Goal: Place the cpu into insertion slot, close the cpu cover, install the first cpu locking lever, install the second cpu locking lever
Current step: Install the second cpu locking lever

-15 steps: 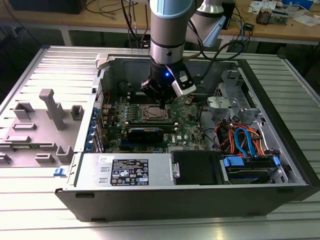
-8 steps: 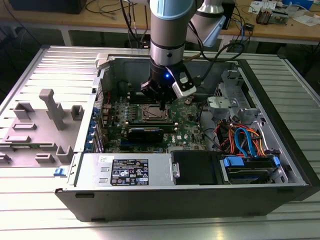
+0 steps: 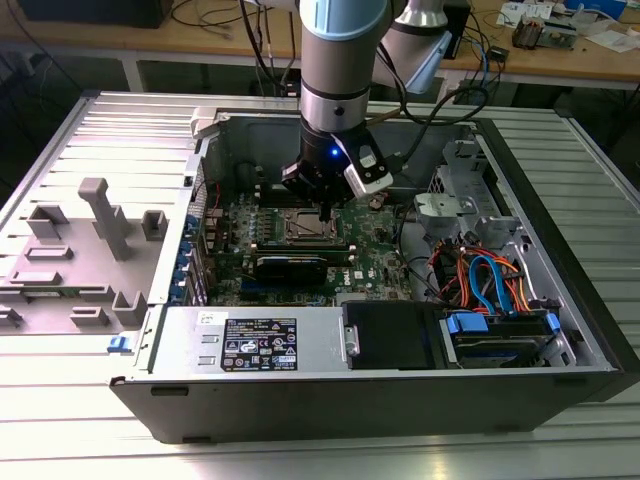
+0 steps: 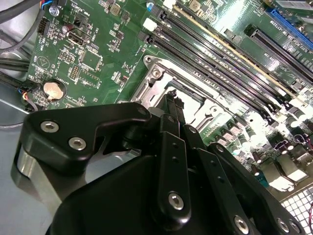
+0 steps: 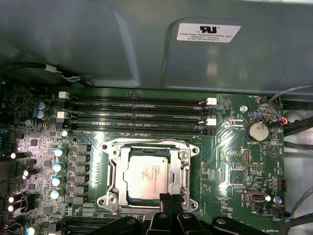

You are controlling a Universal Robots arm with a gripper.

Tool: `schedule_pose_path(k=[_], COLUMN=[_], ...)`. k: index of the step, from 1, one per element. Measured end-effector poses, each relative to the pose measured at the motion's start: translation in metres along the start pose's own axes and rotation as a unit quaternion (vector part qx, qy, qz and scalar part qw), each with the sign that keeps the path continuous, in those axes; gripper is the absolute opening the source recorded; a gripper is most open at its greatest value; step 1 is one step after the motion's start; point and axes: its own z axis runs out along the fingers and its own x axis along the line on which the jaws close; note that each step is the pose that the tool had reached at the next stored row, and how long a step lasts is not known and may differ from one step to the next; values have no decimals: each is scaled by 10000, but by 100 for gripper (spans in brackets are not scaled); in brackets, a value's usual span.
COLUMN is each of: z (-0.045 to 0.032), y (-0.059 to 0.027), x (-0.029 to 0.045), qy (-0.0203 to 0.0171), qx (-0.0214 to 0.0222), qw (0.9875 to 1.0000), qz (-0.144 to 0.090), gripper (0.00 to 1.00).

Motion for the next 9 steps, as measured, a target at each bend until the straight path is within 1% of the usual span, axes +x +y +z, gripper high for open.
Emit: schedule_pose_path(k=[4,7,9], z=[0,-6,-11], y=[-1,-13,-94], x=[0,0,4], qy=[0,21,24], qx=[0,-4,-15], qw=[10000,10000,10000], qz=[0,1,2], gripper=[11,11,11])
